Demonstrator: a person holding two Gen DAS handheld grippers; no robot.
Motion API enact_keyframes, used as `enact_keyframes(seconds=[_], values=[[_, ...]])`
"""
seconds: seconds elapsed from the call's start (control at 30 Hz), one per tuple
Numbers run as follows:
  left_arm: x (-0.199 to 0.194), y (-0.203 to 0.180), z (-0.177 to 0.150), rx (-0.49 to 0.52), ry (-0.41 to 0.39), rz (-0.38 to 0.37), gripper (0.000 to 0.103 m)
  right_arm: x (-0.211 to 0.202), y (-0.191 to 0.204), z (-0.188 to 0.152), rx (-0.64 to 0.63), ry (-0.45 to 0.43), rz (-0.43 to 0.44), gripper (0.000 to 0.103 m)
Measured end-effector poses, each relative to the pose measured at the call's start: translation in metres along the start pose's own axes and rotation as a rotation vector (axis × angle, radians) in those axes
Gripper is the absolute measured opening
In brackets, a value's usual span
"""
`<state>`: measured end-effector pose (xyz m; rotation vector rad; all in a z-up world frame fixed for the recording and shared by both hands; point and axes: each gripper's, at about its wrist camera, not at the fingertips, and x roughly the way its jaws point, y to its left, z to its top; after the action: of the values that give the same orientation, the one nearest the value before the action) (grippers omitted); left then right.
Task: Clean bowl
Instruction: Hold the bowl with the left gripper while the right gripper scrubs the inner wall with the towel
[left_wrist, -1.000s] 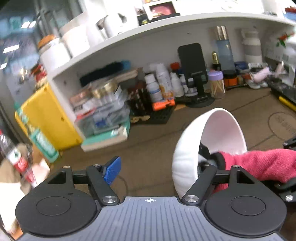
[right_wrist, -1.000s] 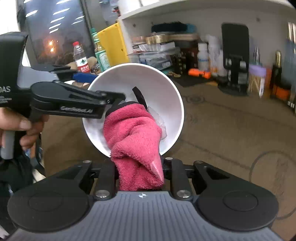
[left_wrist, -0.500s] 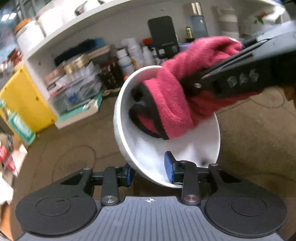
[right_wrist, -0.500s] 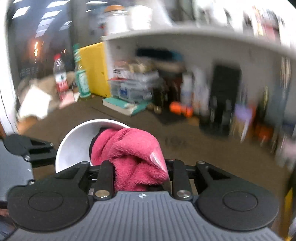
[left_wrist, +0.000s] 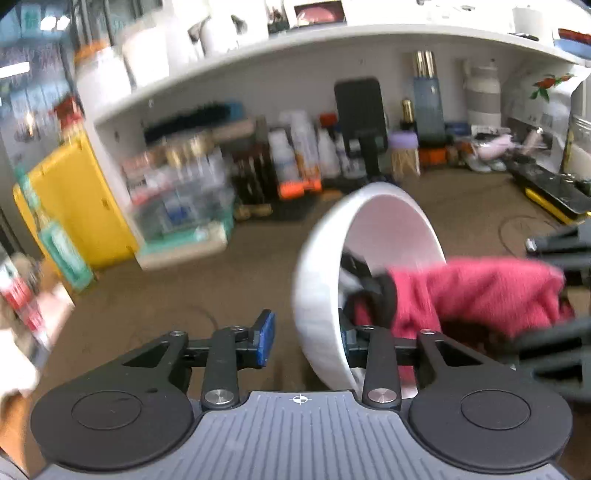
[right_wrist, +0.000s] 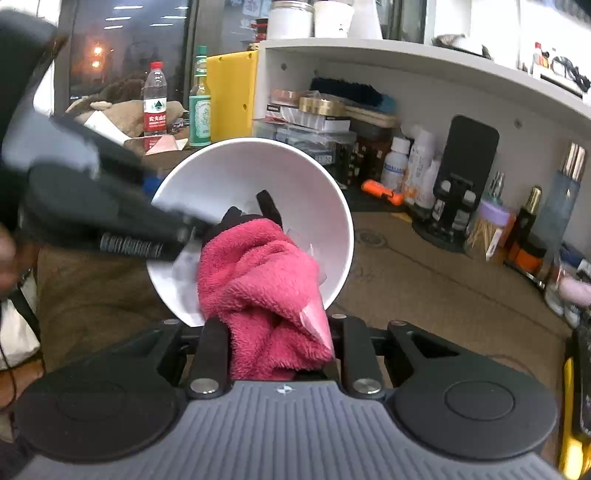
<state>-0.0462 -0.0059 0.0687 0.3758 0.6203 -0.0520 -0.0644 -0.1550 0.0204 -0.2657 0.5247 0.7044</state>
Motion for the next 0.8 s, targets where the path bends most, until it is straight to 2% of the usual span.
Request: enact_keyframes(seconds=[0.03,0.07,0.1,0.13,0.23,0.33,0.4,0.43,0.6,0.63,0.73,0.8], values=[[0.004,-0.003,0.008,0.028,-0.012,0.026,0.038,0.000,-0.001,0.000,0.008,-0.003,-0.001,0.023],[0.006,-0.005,0.013,0.050,-0.015,0.034,0.033,0.000,-0.003,-0.001,0.025,-0.004,0.001,0.023],[0.009,-0.008,0.018,0.070,-0.017,0.040,0.021,0.000,-0.005,-0.001,0.041,-0.003,0.007,0.023],[0.011,-0.011,0.021,0.081,-0.004,-0.003,0.013,0.001,-0.008,0.000,0.073,0.002,0.018,0.023],[0.005,-0.023,0.009,0.152,-0.008,0.024,0.018,0.008,-0.022,0.005,0.167,0.015,0.029,0.023],[-0.004,-0.023,-0.007,0.145,0.005,0.026,0.025,0.014,-0.042,0.014,0.264,0.010,0.050,0.023],[-0.006,-0.026,-0.022,0.140,0.017,0.051,0.032,0.016,-0.049,0.023,0.285,-0.008,0.060,0.023],[-0.007,-0.027,-0.026,0.129,0.021,0.054,0.032,0.017,-0.051,0.034,0.292,-0.036,0.069,0.023],[-0.001,-0.017,-0.048,0.017,0.054,0.046,0.034,0.003,-0.030,0.061,0.233,-0.151,0.183,0.022],[0.001,-0.014,-0.052,-0.011,0.052,0.034,0.034,-0.009,-0.017,0.064,0.176,-0.194,0.196,0.022],[-0.001,-0.004,-0.056,-0.069,0.050,-0.001,0.033,-0.041,0.010,0.056,0.023,-0.270,0.109,0.022],[-0.001,-0.002,-0.056,-0.079,0.050,-0.005,0.033,-0.052,0.023,0.042,-0.087,-0.284,0.031,0.022]])
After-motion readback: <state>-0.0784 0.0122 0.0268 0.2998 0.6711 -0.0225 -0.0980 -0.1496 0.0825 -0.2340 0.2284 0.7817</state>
